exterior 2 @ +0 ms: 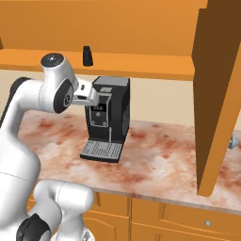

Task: Retrieve the shaker from the cabinet and place it next the steak on a plate on the dining table.

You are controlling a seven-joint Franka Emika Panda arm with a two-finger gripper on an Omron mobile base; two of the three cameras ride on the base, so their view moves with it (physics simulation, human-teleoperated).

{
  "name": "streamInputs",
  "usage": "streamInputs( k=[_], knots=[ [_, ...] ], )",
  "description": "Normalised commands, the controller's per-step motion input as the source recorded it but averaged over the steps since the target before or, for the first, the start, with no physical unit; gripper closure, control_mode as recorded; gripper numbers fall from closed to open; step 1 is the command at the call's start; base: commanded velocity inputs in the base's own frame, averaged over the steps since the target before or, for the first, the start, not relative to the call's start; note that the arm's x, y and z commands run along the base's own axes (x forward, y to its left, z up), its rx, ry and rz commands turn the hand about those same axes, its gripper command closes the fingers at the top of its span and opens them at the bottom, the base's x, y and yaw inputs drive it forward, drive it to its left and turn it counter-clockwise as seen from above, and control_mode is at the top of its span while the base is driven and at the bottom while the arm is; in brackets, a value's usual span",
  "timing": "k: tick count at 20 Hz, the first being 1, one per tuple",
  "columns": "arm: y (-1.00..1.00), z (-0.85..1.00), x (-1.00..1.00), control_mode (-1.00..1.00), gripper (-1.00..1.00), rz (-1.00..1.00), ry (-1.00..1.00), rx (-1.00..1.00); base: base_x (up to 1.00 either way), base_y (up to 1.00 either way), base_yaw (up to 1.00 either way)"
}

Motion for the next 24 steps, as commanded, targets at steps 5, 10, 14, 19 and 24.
streamInputs(
  k=[5,10,14,19,24],
  knots=[
    [0.02,0.60,-0.12,-1.00,-1.00,0.00,-0.31,0.00,0.00,0.00,0.00],
    [0.04,0.63,0.00,-1.00,-1.00,0.00,-0.19,0.00,0.00,0.00,0.00],
    [0.16,0.57,0.00,-1.00,-1.00,0.00,-0.08,0.00,0.00,0.00,0.00],
    [0.21,0.49,0.01,-1.00,-1.00,0.00,-0.01,0.00,0.00,0.00,0.00],
    [0.10,0.38,0.03,-1.00,-1.00,0.00,0.00,0.00,0.00,0.00,0.00]
  ],
)
